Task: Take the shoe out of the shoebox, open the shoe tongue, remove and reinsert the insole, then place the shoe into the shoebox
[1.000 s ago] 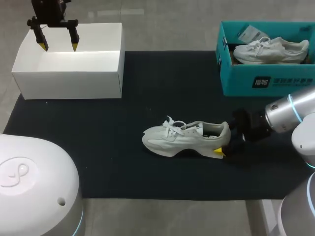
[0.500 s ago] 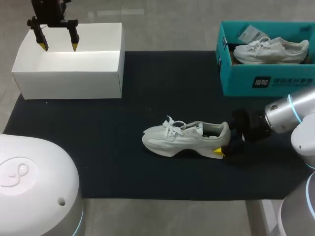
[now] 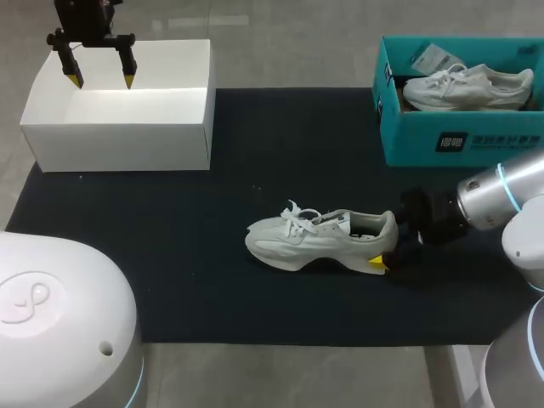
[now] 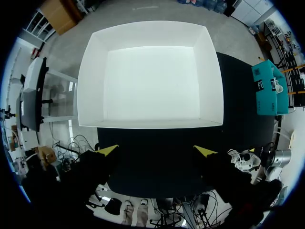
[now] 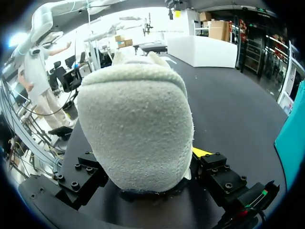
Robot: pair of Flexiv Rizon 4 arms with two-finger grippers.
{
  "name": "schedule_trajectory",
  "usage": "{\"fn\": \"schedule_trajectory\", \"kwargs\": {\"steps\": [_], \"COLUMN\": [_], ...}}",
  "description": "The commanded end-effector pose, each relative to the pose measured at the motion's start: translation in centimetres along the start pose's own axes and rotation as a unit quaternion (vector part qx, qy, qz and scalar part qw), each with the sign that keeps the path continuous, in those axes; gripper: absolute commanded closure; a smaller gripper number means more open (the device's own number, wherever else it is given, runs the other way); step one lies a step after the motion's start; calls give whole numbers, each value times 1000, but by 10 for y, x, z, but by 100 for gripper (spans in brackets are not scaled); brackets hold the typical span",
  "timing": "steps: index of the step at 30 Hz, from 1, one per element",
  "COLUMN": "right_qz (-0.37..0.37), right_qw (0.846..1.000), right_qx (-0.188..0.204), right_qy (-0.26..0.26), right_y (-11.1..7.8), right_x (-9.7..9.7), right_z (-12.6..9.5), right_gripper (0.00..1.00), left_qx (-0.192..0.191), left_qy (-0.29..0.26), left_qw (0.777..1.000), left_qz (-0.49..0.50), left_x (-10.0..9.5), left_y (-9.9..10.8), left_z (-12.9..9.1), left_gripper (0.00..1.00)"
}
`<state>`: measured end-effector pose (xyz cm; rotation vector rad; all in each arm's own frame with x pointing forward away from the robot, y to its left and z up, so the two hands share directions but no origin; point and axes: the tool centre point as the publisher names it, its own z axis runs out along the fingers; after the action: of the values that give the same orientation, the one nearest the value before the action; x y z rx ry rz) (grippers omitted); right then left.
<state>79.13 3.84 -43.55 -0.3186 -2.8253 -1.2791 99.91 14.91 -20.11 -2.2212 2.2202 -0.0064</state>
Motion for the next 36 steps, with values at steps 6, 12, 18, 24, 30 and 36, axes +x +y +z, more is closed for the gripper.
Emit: {"fn": "schedule_trajectory", "kwargs": {"steps": [6,12,18,24,30,36], "right_qz": [0,0,0,0,0,0], "right_qw": [1000,1000,1000,1000,1000,1000], "right_qx": [1,1,1,1,1,1], "right_qy": [-2,-2,-2,-2,-2,-2], "right_y": [-1,-1,-1,-1,-1,-1], "right_x": [0,0,0,0,0,0], "right_z": [4,4,4,4,4,4], "right_gripper": [100,100,100,100,100,100], "left_qx": [-1,-4,5,23,42,56], "left_qy": [0,-14,-49,-50,-41,-23], "left_qw": [1000,1000,998,998,998,998], "left_qz": [0,-4,-28,-37,-37,-25], "left_x": [0,1,24,55,93,126], "left_y": [0,4,34,62,94,121], "left_z": [0,-2,-8,-1,8,8], "left_gripper": [0,0,0,0,0,0]}}
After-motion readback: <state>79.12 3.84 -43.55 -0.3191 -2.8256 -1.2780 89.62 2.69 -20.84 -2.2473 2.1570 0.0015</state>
